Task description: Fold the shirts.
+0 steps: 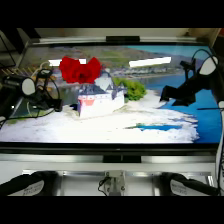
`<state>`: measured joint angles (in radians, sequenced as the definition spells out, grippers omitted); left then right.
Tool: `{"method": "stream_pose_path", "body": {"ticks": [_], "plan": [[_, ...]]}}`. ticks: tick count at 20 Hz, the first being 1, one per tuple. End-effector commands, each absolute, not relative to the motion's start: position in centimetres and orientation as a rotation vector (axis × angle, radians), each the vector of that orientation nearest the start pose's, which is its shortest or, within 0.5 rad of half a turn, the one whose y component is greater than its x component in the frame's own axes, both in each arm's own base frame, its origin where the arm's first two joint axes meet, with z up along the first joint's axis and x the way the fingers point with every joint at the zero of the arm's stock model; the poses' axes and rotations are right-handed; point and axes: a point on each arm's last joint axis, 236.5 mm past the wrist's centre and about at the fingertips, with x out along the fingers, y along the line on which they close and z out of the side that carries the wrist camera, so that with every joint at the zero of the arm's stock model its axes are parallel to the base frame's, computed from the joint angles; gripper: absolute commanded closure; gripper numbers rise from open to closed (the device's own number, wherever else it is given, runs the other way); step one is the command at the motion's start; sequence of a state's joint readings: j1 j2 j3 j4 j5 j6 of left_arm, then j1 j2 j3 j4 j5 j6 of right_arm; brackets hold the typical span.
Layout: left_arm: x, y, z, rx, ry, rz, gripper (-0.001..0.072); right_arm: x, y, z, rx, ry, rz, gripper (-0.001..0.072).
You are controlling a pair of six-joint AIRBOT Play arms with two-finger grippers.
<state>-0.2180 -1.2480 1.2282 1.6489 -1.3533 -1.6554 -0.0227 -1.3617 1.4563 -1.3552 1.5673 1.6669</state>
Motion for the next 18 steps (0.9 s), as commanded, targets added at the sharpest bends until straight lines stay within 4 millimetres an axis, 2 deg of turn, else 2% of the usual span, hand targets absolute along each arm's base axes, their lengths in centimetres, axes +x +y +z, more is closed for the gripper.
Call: {"method": "stream_pose_path", "body": {"ticks": [1,3,8,11,12,13,14,16,17,18], "plan": [[34.9,-5.9,3.2,0.145,1.361,-0.073,0.0048,36.1,4.3,6.4,0.254,1.472,0.087,0.0043],[35.8,-6.1,3.3,0.141,1.325,-0.078,0.0048,36.0,4.3,6.4,0.256,1.472,0.086,0.0043],[41.9,-8.4,5.6,-0.007,1.051,-0.083,0.0048,39.3,4.2,6.9,0.27,1.333,0.079,0.0043],[44.2,-9.9,7.2,-0.069,0.932,-0.121,0.0049,40.3,4.2,7.2,0.267,1.29,0.081,0.0043],[45.9,-10.3,8.2,-0.067,0.848,-0.139,0.0081,40.7,4.2,7.3,0.268,1.272,0.08,0.0043],[47.7,-10.4,9.0,-0.079,0.784,-0.139,0.0164,41.0,4.1,7.4,0.267,1.255,0.08,0.0043],[49.5,-10.0,9.2,-0.096,0.764,-0.124,0.0178,41.6,4.1,7.6,0.262,1.228,0.083,0.0043],[53.2,-8.7,7.7,-0.105,0.809,-0.085,0.0145,42.8,4.0,8.0,0.266,1.175,0.081,0.0043],[55.1,-8.3,6.4,-0.129,0.852,-0.071,0.0136,43.1,4.1,8.2,0.27,1.163,0.083,0.0043],[56.7,-8.4,4.8,-0.167,0.9,-0.072,0.0089,43.3,4.2,8.3,0.272,1.154,0.088,0.0043]]}}
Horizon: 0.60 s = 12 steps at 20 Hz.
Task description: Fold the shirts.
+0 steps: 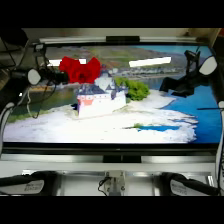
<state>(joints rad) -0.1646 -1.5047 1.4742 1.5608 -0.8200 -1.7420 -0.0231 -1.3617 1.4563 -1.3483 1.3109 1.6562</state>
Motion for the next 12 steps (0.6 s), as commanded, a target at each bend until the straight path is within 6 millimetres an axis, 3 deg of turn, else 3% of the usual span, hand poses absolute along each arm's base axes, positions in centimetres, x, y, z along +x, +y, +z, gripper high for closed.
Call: {"method": "stream_pose_path", "body": {"ticks": [1,5,8,10,11,12], "plan": [[58.1,-8.8,2.9,-0.21,0.956,-0.08,0.0,43.3,4.2,8.3,0.268,1.151,0.09,0.0043],[61.2,-9.9,-4.2,-0.209,1.074,-0.095,-0.0002,43.4,4.2,8.2,0.269,1.151,0.09,0.0043],[62.9,-10.4,-6.0,-0.21,1.018,-0.098,0.0019,43.4,4.2,8.2,0.269,1.151,0.09,0.0043],[63.7,-10.7,-6.2,-0.23,0.986,-0.101,0.0026,43.4,4.2,8.2,0.269,1.151,0.09,0.0043],[63.9,-11.0,-6.3,-0.241,0.98,-0.106,0.0073,43.4,4.2,8.2,0.269,1.151,0.09,0.0043],[63.9,-11.2,-6.6,-0.247,0.982,-0.11,0.0215,43.4,4.2,8.2,0.269,1.151,0.09,0.0043]]}}
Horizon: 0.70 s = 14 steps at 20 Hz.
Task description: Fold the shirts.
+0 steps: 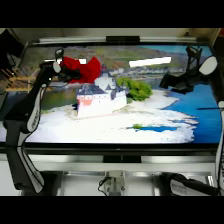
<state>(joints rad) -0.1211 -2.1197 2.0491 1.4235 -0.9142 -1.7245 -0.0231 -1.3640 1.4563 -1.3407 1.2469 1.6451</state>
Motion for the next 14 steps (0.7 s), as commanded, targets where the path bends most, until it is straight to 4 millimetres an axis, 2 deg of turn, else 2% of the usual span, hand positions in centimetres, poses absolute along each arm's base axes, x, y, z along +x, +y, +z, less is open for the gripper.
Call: {"method": "stream_pose_path", "body": {"ticks": [1,3,4,5,6,8,10,11,13,14], "plan": [[64.0,-11.2,-6.7,-0.252,0.979,-0.11,0.0306,43.4,4.2,8.2,0.273,1.151,0.091,0.0043],[64.6,-11.4,-6.3,-0.295,0.953,-0.099,0.0324,43.4,5.4,8.6,0.319,1.149,0.128,0.0043],[64.7,-11.6,-6.0,-0.317,0.945,-0.103,0.0475,43.4,6.0,8.8,0.342,1.145,0.146,0.0043],[64.6,-12.0,-5.7,-0.35,0.946,-0.113,0.0657,43.5,6.5,9.0,0.36,1.14,0.16,0.0043],[64.6,-12.6,-4.9,-0.395,0.941,-0.129,0.0671,43.5,6.6,9.0,0.363,1.14,0.163,0.0043],[64.7,-13.2,-0.7,-0.432,0.884,-0.161,0.0673,43.1,6.5,9.3,0.351,1.15,0.166,0.0043],[64.1,-13.7,7.5,-0.347,0.754,-0.233,0.0674,42.6,5.6,11.2,0.279,1.129,0.164,0.0043],[62.9,-14.1,13.0,-0.285,0.672,-0.279,0.0673,42.4,4.8,13.0,0.238,1.09,0.148,0.0043],[58.3,-15.4,23.9,-0.176,0.521,-0.361,0.0674,41.7,2.6,18.0,0.151,0.974,0.084,0.0043],[55.0,-16.0,29.0,-0.137,0.455,-0.396,0.0673,40.9,1.4,21.0,0.111,0.902,0.046,0.0043]]}}
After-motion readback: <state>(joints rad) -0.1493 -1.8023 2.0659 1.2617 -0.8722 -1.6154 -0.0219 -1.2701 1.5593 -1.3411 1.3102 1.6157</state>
